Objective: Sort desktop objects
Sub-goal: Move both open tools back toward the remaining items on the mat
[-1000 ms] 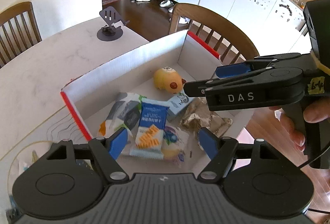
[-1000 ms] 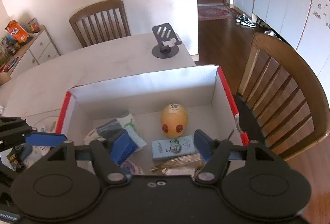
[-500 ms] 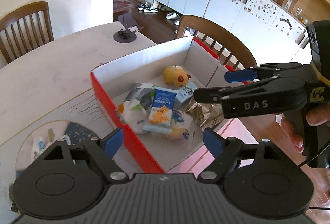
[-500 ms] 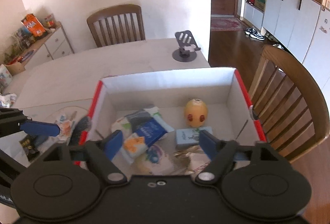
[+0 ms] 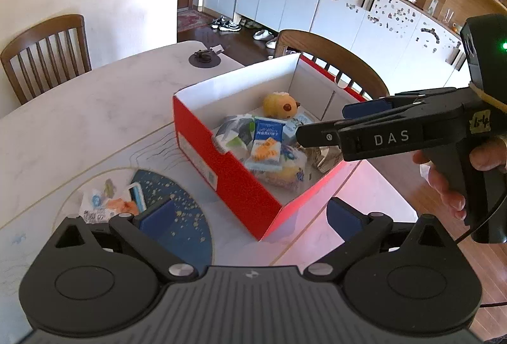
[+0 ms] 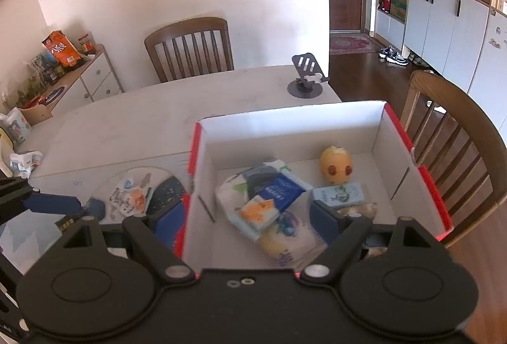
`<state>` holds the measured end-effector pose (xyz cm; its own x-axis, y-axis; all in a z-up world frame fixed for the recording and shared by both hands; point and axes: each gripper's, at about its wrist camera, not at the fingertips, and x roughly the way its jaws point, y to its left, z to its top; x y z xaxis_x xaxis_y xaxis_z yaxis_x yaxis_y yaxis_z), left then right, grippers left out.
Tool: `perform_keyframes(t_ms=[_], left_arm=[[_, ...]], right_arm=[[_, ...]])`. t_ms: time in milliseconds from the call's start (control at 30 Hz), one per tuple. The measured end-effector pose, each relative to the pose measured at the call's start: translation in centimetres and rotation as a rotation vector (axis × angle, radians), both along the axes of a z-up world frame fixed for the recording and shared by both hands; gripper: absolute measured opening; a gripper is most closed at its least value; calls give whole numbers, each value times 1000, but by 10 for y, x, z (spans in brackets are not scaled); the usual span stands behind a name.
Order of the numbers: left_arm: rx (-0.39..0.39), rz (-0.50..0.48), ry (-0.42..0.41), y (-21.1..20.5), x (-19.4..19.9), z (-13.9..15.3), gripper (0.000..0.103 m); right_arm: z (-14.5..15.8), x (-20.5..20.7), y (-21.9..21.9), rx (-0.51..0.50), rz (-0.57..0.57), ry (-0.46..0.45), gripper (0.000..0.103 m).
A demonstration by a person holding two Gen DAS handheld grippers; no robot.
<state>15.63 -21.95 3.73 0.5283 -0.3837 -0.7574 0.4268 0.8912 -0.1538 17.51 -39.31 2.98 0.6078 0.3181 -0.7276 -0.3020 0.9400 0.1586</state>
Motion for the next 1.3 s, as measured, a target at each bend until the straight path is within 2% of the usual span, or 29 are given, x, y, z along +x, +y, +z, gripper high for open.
perform_keyframes(t_ms=[433,900,1133,1233,1300], left_arm=[[-1,64,-30,68,-35,-9,103],[-32,148,-29,149,-66,-23,103],[0,191,-34,182,-79,-33,103],[48,224,-35,195,-83,-43,103],[52,245,-35,206,-88,-49,103]], right_arm=[[-4,-33,53,17,-16,15,86],[-12,-46,123,6,38,40,86],[-14,-44,146,-4,71,43,86],[-16,-41,153,-14,81,45,86],[-18,-38,158,-19,88,49,86]])
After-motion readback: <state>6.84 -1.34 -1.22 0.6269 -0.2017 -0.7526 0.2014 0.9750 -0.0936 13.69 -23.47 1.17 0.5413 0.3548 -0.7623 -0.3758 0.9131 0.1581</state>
